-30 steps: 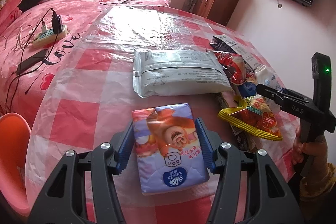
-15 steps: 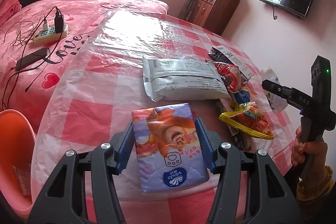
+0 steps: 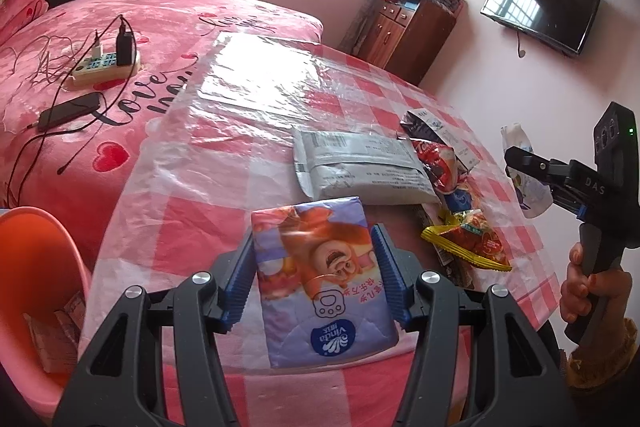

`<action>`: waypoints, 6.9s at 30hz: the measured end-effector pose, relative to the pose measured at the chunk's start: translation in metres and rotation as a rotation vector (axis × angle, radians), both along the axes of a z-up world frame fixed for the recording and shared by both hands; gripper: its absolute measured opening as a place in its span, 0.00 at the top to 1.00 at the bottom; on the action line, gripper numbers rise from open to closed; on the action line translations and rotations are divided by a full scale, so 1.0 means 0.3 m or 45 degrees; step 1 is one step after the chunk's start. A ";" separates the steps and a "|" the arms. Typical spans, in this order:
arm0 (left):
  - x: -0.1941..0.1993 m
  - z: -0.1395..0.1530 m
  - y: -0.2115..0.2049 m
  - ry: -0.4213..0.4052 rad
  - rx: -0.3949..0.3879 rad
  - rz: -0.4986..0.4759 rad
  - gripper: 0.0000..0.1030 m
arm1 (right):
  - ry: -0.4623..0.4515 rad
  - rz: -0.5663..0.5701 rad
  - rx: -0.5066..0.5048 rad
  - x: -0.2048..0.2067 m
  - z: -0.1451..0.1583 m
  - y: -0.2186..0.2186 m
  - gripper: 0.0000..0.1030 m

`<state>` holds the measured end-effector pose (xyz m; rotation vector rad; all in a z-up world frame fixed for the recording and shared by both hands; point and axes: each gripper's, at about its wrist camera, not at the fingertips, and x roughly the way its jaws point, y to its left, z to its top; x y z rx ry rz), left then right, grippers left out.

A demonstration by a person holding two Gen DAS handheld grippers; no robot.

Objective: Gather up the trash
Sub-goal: 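Carry the tissue pack and yogurt bottle to the orange bucket and open both tools, then move both tools back over the trash on the table, then grasp the grey paper packet with the left tool, then grasp the yellow snack bags with the right tool and lift them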

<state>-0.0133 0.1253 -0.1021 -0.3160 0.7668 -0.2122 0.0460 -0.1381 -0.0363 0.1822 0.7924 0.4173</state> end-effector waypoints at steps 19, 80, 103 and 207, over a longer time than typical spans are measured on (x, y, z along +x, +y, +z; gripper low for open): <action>-0.155 0.008 0.376 0.001 0.034 0.339 0.44 | 0.009 0.514 0.036 -0.053 0.069 0.589 0.44; -0.297 0.007 0.418 -0.199 0.266 0.485 0.15 | -0.142 0.688 0.211 -0.226 -0.024 0.662 0.05; -0.199 0.041 0.170 -0.125 0.261 0.344 0.15 | -0.171 0.447 0.180 -0.187 0.020 0.357 0.05; 0.978 -0.074 -0.533 0.591 0.439 0.145 0.06 | 0.184 -0.054 0.351 0.243 -0.250 -0.374 0.05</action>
